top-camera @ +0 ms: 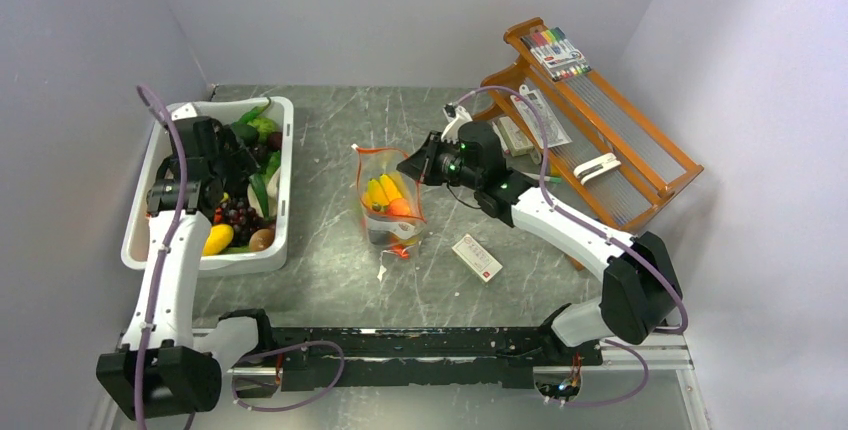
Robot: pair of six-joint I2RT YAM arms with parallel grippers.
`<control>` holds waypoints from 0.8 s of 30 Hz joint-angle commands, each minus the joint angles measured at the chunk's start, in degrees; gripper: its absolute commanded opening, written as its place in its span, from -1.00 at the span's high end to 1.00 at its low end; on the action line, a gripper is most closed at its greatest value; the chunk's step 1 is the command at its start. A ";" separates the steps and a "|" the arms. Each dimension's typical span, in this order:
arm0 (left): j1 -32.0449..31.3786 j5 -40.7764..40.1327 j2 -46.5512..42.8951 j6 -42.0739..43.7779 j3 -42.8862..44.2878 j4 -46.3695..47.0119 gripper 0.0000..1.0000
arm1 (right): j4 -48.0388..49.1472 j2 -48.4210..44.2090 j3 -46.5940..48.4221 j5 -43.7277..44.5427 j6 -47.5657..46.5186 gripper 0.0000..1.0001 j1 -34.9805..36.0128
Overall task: Place the food in the zip-top bag and seal the zipper
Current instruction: Pick up the fake vegetable from the bin.
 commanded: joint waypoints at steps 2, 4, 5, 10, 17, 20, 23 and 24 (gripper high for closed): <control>4.64 -6.59 -1.88 -5.22 -4.34 1.86 -0.58 | 2.06 -2.23 -0.67 -0.70 -0.73 1.00 -0.62; 6.02 -9.09 -0.56 -8.16 -4.18 1.23 -0.56 | 2.04 -2.37 -0.65 -1.05 -0.86 1.00 -0.78; 6.80 -9.93 0.34 -9.69 -3.76 0.82 -0.55 | 2.04 -2.41 -0.65 -1.20 -1.01 1.00 -0.92; 8.56 -16.44 4.92 -22.83 -2.38 -4.16 -0.55 | -0.54 -2.01 0.69 -1.54 -2.37 1.00 -1.23; 13.03 -22.88 7.37 -31.90 -1.16 -12.44 -0.42 | -1.67 -2.57 1.27 -0.46 -3.38 1.00 -1.21; 15.70 -20.48 6.19 -30.79 -3.85 -10.12 -0.35 | -1.80 -1.30 1.77 -1.24 -3.06 1.00 -1.18; 17.52 -19.33 5.17 -30.07 -6.65 -6.88 -0.27 | -1.74 -0.22 2.21 -1.87 -2.79 1.00 -1.19; 18.01 -18.88 5.17 -30.56 -7.16 -6.35 -0.24 | -1.41 -0.08 2.09 -1.98 -2.59 1.00 -1.22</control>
